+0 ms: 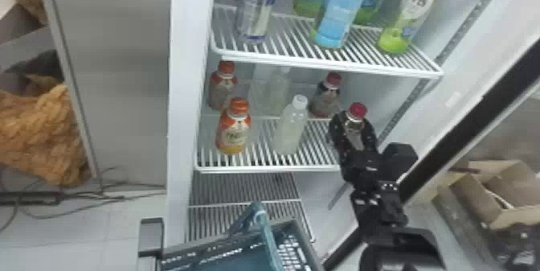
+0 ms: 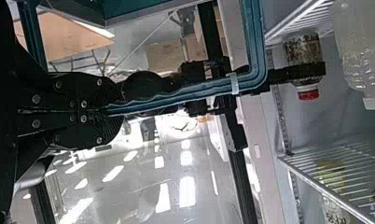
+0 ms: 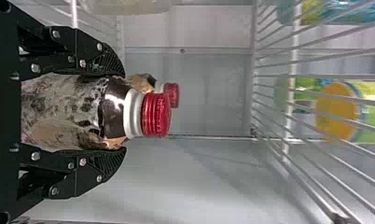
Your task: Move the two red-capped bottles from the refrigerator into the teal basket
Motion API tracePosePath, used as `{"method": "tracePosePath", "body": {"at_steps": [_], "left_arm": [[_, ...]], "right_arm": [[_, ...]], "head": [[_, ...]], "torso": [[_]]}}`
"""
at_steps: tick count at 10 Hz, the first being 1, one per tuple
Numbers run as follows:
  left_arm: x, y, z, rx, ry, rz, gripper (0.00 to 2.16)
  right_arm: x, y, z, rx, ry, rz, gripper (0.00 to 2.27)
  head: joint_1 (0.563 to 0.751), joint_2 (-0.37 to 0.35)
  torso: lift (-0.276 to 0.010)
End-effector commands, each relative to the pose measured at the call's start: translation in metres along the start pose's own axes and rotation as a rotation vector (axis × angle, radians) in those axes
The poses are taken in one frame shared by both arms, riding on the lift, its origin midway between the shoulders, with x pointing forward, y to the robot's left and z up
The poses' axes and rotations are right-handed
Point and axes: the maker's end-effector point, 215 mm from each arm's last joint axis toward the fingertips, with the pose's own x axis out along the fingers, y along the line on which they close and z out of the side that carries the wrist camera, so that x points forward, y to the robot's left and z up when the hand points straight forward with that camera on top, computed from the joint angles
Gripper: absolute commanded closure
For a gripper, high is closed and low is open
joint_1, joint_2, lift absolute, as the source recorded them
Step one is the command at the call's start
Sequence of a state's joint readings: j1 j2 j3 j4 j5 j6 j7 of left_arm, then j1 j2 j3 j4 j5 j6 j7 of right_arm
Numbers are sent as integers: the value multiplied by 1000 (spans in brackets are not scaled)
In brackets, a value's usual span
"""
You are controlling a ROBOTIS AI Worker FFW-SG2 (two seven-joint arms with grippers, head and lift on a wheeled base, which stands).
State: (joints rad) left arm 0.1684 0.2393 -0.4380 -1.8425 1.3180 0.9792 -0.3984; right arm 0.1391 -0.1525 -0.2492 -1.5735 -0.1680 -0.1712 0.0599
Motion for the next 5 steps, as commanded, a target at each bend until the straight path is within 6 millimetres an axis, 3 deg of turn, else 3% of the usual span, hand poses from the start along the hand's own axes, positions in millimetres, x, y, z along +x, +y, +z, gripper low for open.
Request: {"method": "tracePosePath", "body": {"at_steps": [1, 3, 5], "left_arm": [[0, 0, 1, 0, -3, 0, 1128], [-1, 1, 2, 1, -5, 1, 1128], [-1, 0, 2, 3, -4, 3, 1128]], "right_arm": [[-8, 3, 18, 27, -32, 8, 671], [-21, 7, 43, 64, -73, 28, 671], [-37, 20, 45, 125, -32, 74, 671]], "head": [[695, -350], [695, -350], [695, -350]], "torso": [[-228], [-228], [-228]]}}
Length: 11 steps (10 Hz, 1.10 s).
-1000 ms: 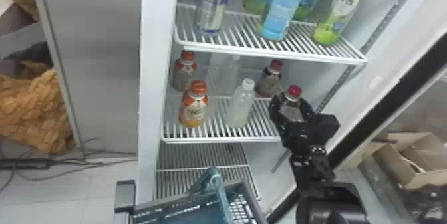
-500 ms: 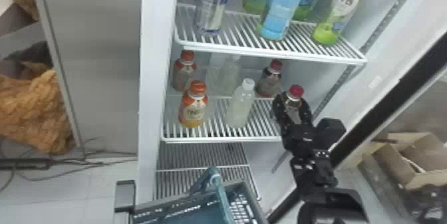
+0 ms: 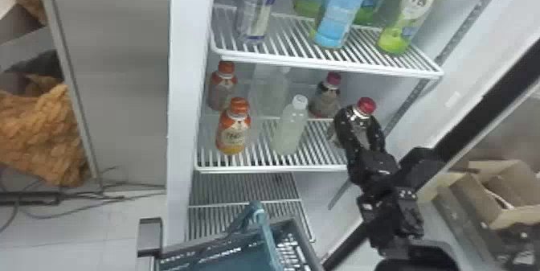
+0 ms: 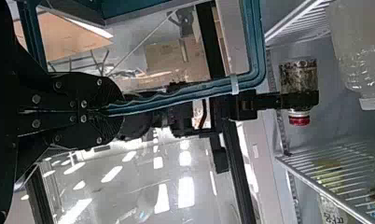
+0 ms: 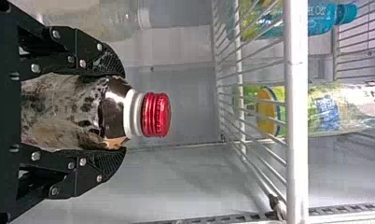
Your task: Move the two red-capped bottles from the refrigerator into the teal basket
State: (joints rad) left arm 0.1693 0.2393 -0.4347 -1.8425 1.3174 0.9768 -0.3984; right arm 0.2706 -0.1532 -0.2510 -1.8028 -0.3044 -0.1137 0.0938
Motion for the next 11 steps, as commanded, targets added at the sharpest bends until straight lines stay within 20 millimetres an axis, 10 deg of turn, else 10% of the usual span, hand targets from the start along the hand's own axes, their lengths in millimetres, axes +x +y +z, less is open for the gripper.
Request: {"method": "tracePosePath", "body": {"at_steps": [1, 11], "left_arm": [[0, 0, 0, -1, 0, 1, 1128], [-2, 1, 5, 4, -16, 4, 1128]], "right_arm": [[-19, 10, 0, 43, 33, 27, 671], [-149, 82, -47, 172, 406, 252, 671]], "head": [[695, -350], [695, -350]], "torso": [[-228], [-228]]}}
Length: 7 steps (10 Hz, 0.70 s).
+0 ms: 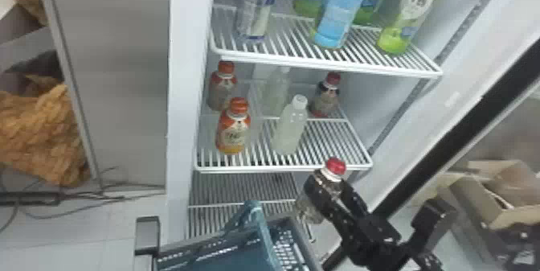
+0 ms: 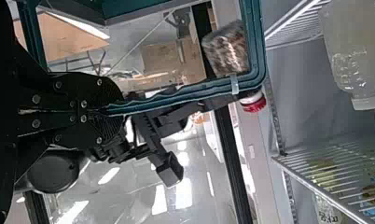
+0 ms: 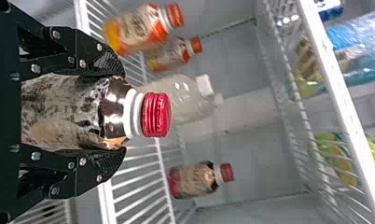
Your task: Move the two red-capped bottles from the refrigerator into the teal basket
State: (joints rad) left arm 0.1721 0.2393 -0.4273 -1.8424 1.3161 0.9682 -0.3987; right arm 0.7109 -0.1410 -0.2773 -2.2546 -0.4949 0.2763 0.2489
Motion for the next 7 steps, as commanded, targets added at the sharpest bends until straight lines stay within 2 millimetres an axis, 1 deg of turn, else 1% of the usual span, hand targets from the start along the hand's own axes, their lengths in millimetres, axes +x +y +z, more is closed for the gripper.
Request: {"method": "tracePosePath", "body": {"at_steps": [1, 3, 5, 7], "left_arm": [[-1, 1, 1, 0, -3, 4, 1128], [-1, 1, 1, 0, -5, 4, 1128], [-1, 2, 1, 2, -4, 7, 1128], [-1, 2, 1, 2, -4, 7, 1128]], "right_arm": [[-15, 5, -16, -13, 90, 13, 671], [-28, 0, -24, -54, 175, 9, 671], [-31, 5, -39, -41, 235, 24, 671], [-30, 20, -55, -18, 285, 62, 671]], "head": [[695, -350], [695, -350], [695, -350], [695, -350]], "torso": [[-228], [-228], [-228], [-228]]}}
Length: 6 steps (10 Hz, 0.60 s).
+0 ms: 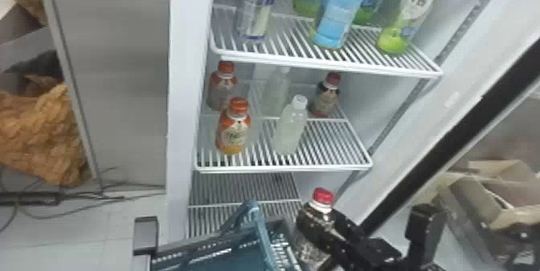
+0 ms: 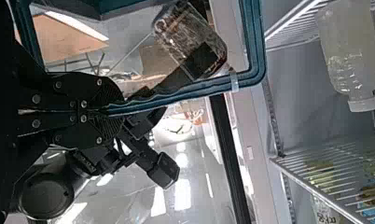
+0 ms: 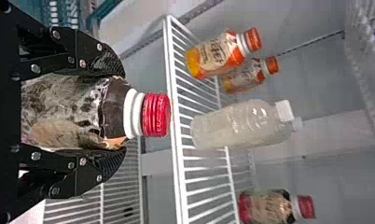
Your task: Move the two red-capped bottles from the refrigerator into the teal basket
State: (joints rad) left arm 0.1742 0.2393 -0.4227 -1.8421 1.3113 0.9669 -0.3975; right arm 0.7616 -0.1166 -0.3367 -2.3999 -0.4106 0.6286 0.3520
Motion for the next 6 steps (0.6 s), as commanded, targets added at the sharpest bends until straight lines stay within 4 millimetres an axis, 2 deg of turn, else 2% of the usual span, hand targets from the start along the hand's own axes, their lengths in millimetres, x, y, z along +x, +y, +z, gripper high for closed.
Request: {"method": "tracePosePath", "body": {"at_steps": [1, 2, 4, 6], "left_arm": [[0, 0, 0, 0, 0, 1, 1128], [-1, 1, 1, 1, -1, 2, 1128], [-1, 1, 0, -1, -2, 2, 1128], [-1, 1, 1, 1, -1, 2, 1128]], "right_arm": [[4, 9, -10, 10, 35, 27, 671], [5, 10, -15, 12, 45, 32, 671], [3, 13, 3, -20, 1, 31, 671], [4, 21, 5, -4, -5, 52, 670]], "head": [[695, -350], [695, -350], [695, -350], [695, -350]], "torso": [[-228], [-228], [-228], [-228]]}}
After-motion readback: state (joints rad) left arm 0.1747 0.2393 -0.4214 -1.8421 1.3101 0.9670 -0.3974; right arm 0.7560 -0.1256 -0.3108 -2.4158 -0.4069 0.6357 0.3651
